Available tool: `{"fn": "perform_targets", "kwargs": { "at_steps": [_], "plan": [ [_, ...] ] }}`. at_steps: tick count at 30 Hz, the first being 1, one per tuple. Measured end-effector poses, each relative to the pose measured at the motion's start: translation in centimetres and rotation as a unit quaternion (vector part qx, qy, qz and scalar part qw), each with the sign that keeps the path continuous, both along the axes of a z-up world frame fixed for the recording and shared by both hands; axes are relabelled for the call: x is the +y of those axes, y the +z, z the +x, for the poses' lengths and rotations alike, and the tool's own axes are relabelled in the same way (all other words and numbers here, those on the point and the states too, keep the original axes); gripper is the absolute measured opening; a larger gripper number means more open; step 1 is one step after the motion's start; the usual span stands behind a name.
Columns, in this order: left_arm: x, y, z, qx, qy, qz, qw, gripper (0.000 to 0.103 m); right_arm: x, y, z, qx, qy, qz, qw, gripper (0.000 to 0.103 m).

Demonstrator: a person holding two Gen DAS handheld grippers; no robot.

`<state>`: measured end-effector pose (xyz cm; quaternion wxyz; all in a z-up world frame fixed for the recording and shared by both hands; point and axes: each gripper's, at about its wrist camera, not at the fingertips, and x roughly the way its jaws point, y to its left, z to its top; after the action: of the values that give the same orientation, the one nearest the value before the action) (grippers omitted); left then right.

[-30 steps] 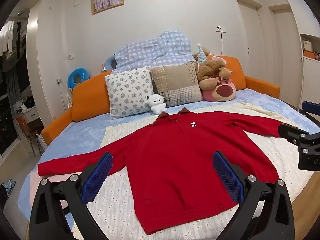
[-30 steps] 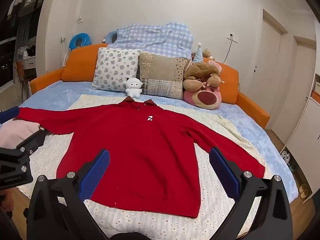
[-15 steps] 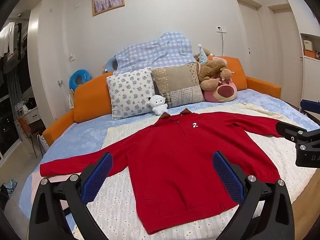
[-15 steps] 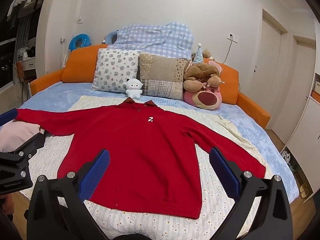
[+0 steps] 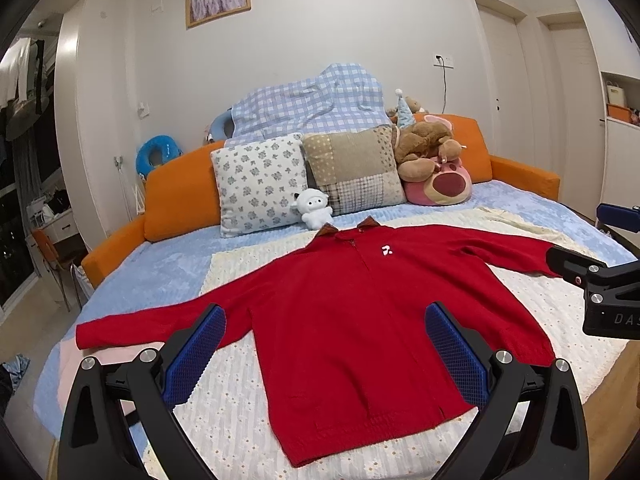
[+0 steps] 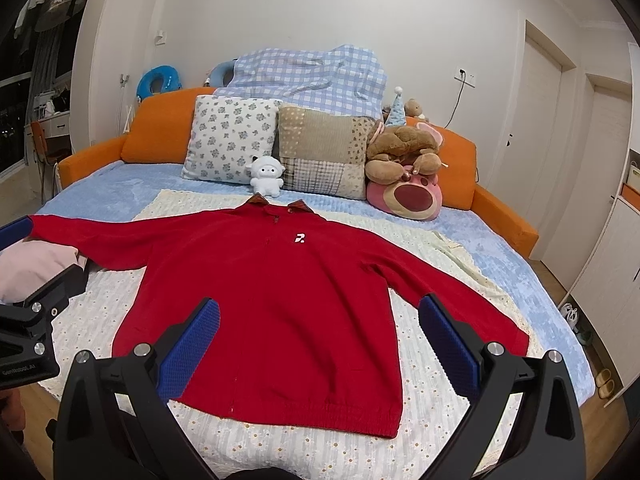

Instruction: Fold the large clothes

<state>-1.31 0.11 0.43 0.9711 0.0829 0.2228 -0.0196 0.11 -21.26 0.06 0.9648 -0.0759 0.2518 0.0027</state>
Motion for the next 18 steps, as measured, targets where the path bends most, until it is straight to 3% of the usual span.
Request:
{"fn": "perform_targets", "kwargs": {
  "at_steps": [18],
  "plan": [
    [0.28, -0.42, 0.62, 0.027, 0.000, -0.005, 0.9996, 0.101, 0.00, -0.04, 0.22, 0.005, 0.001, 0.001, 1.000, 0.098]
  ]
}}
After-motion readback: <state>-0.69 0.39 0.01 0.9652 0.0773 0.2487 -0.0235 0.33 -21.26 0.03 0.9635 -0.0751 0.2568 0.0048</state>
